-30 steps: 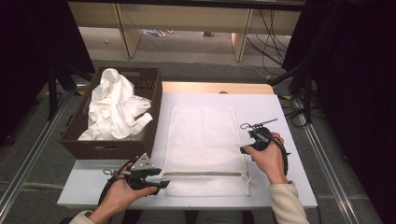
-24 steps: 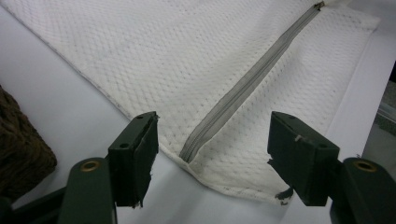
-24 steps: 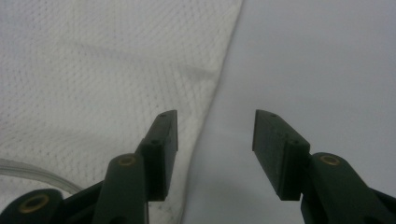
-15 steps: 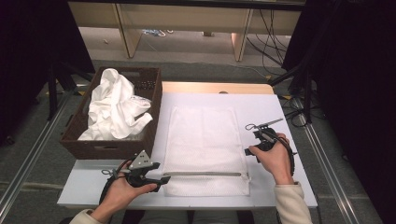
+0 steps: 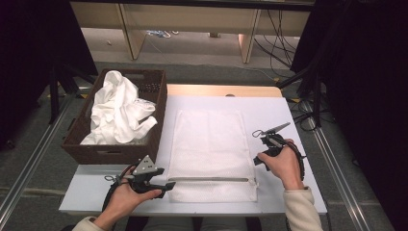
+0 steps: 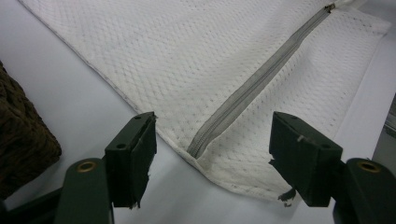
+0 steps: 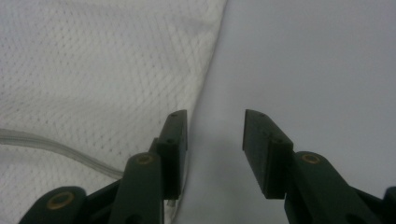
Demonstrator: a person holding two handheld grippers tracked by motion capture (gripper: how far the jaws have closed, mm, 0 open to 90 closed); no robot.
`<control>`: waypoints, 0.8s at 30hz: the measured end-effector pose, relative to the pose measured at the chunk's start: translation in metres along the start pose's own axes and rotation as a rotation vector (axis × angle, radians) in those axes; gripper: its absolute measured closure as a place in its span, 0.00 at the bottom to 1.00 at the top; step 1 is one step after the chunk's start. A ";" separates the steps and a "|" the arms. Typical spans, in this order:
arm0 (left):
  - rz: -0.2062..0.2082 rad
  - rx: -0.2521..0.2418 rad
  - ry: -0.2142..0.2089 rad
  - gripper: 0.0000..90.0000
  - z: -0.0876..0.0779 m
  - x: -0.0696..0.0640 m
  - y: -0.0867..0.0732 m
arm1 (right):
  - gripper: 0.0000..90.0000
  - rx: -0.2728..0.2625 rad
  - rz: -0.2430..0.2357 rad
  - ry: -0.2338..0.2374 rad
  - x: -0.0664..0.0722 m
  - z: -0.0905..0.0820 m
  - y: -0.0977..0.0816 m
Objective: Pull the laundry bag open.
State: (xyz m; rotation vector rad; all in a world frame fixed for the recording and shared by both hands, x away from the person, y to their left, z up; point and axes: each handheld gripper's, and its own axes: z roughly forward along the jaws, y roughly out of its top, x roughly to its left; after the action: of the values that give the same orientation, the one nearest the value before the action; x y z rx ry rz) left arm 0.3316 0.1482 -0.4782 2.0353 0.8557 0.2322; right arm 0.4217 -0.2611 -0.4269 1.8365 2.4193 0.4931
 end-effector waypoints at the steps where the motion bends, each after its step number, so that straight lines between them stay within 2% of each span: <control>1: 0.009 0.010 0.003 0.36 0.000 0.001 0.001 | 0.69 0.010 0.000 -0.003 -0.001 0.001 -0.001; 2: 0.016 0.018 0.010 0.36 0.000 0.001 0.001 | 0.70 0.025 0.023 0.001 0.000 0.001 -0.002; 4: 0.010 0.010 0.002 0.36 0.000 0.000 0.001 | 0.71 0.021 0.017 -0.002 -0.001 0.001 -0.003; 5: 0.011 0.017 -0.010 0.36 0.002 -0.001 0.001 | 0.71 0.064 0.007 -0.002 -0.003 0.001 -0.006; 7: 0.012 0.014 -0.007 0.36 0.001 -0.002 0.001 | 0.71 0.055 0.004 -0.006 -0.003 0.002 -0.006; 8: 0.003 0.009 -0.017 0.36 0.001 -0.003 0.001 | 0.71 0.065 0.028 -0.007 -0.002 0.001 -0.007; 9: 0.014 0.027 -0.021 0.36 0.000 -0.001 0.002 | 0.72 0.078 0.041 -0.014 0.000 0.001 -0.009; 10: 0.018 -0.007 -0.018 0.36 0.002 -0.003 0.003 | 0.72 0.085 0.004 -0.010 -0.001 0.002 -0.010; 11: 0.018 -0.007 -0.018 0.36 0.002 -0.003 0.003 | 0.72 0.085 0.004 -0.010 -0.001 0.002 -0.010; 12: 0.040 0.016 -0.011 0.36 0.001 -0.002 0.003 | 0.72 0.091 -0.002 -0.006 -0.002 0.003 -0.011; 13: 0.035 0.011 -0.017 0.36 0.001 -0.002 0.003 | 0.72 0.098 0.019 -0.009 0.001 0.005 -0.012; 14: 0.050 0.023 -0.016 0.36 0.000 -0.001 0.003 | 0.72 0.135 0.062 -0.013 0.005 0.004 -0.012; 15: 0.050 0.019 -0.013 0.36 0.000 -0.001 0.003 | 0.72 0.133 0.040 -0.006 0.005 0.004 -0.013; 16: 0.048 0.013 -0.014 0.36 0.000 -0.001 0.003 | 0.72 0.135 -0.012 0.000 0.004 0.005 -0.015; 17: 0.048 0.013 -0.014 0.36 0.000 -0.001 0.003 | 0.72 0.135 -0.012 0.000 0.004 0.005 -0.015; 18: 0.030 0.013 -0.010 0.36 0.001 -0.002 0.003 | 0.72 0.159 -0.007 0.004 0.007 0.006 -0.016; 21: 0.034 0.002 -0.005 0.36 0.002 -0.003 0.004 | 0.71 0.179 -0.013 0.021 0.012 0.007 -0.017; 22: 0.038 0.005 -0.008 0.36 0.002 -0.003 0.004 | 0.71 0.214 0.025 0.038 0.019 0.008 -0.017; 23: 0.038 0.005 -0.008 0.36 0.002 -0.003 0.004 | 0.71 0.214 0.025 0.038 0.019 0.008 -0.017; 24: 0.028 -0.007 -0.018 0.36 0.004 -0.003 0.004 | 0.71 0.183 -0.041 0.031 0.018 0.013 -0.017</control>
State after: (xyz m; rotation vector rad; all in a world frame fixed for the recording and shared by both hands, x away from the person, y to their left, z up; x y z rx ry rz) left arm 0.3329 0.1426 -0.4769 2.0410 0.8144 0.2318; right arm 0.4040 -0.2450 -0.4411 1.8542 2.5952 0.3090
